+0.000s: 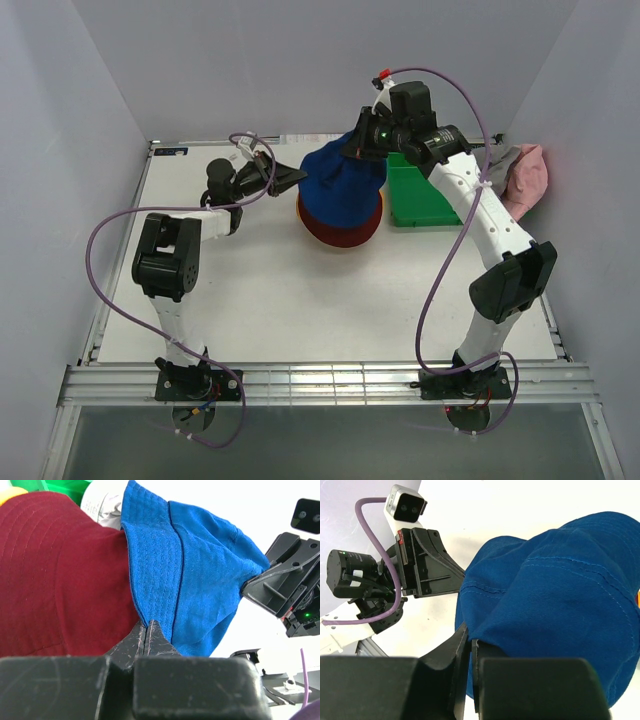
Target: Stack the hats
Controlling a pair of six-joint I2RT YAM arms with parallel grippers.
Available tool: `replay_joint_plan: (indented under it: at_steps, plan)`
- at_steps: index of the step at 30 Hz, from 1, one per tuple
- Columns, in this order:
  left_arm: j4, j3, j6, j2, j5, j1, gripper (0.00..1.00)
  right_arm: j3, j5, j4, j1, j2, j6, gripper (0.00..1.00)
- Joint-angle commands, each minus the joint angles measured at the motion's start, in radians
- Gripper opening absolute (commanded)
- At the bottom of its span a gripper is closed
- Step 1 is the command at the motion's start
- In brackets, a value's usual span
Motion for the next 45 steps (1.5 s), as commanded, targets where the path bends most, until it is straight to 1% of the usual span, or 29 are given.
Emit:
replay_joint_plan:
  at_steps: [1, 9, 13, 16, 17, 19, 20, 23, 26, 30, 34, 42, 44, 45]
  plan:
    - [0.065, -0.025, -0.001, -0.043, 0.026, 0.014, 0.00, 0.036, 0.014, 0.019, 0.009, -0.004, -0.021, 0.08]
    - [0.120, -0.072, -0.009, -0.006, 0.029, 0.025, 0.00, 0.039, 0.002, 0.021, 0.012, -0.001, -0.029, 0.14]
    - [0.146, -0.083, -0.016, 0.006, 0.034, 0.028, 0.00, 0.034, -0.008, 0.024, 0.012, -0.002, -0.030, 0.19]
    - [0.157, -0.082, -0.020, 0.018, 0.035, 0.028, 0.00, 0.042, -0.015, 0.024, 0.012, -0.005, -0.032, 0.25]
    - [0.157, -0.080, -0.020, 0.021, 0.037, 0.027, 0.00, 0.047, -0.017, 0.024, 0.012, -0.008, -0.030, 0.29]
    - [0.157, -0.077, -0.019, 0.030, 0.040, 0.030, 0.00, 0.051, -0.018, 0.021, 0.012, -0.011, -0.032, 0.32]
    - [0.160, -0.077, -0.021, 0.033, 0.040, 0.030, 0.00, 0.056, -0.020, 0.018, 0.012, -0.015, -0.035, 0.36]
    - [0.157, -0.077, -0.023, 0.041, 0.040, 0.031, 0.00, 0.063, -0.026, 0.015, 0.012, -0.025, -0.035, 0.42]
    - [0.154, -0.076, -0.021, 0.049, 0.041, 0.033, 0.00, 0.071, -0.038, 0.015, 0.012, -0.038, -0.032, 0.47]
    - [0.156, -0.079, -0.023, 0.055, 0.043, 0.033, 0.00, 0.073, -0.038, 0.013, 0.010, -0.057, -0.032, 0.47]
    - [0.157, -0.082, -0.026, 0.063, 0.043, 0.038, 0.00, 0.028, -0.023, 0.013, -0.014, -0.094, -0.032, 0.47]
    - [0.146, -0.082, -0.015, 0.072, 0.041, 0.042, 0.00, -0.151, -0.097, 0.053, -0.132, -0.176, -0.017, 0.45]
    - [0.143, -0.082, -0.016, 0.078, 0.040, 0.045, 0.00, -0.193, -0.146, 0.083, -0.161, -0.194, -0.001, 0.45]
    - [0.143, -0.082, -0.015, 0.080, 0.040, 0.047, 0.00, -0.241, -0.167, 0.097, -0.196, -0.200, 0.008, 0.45]
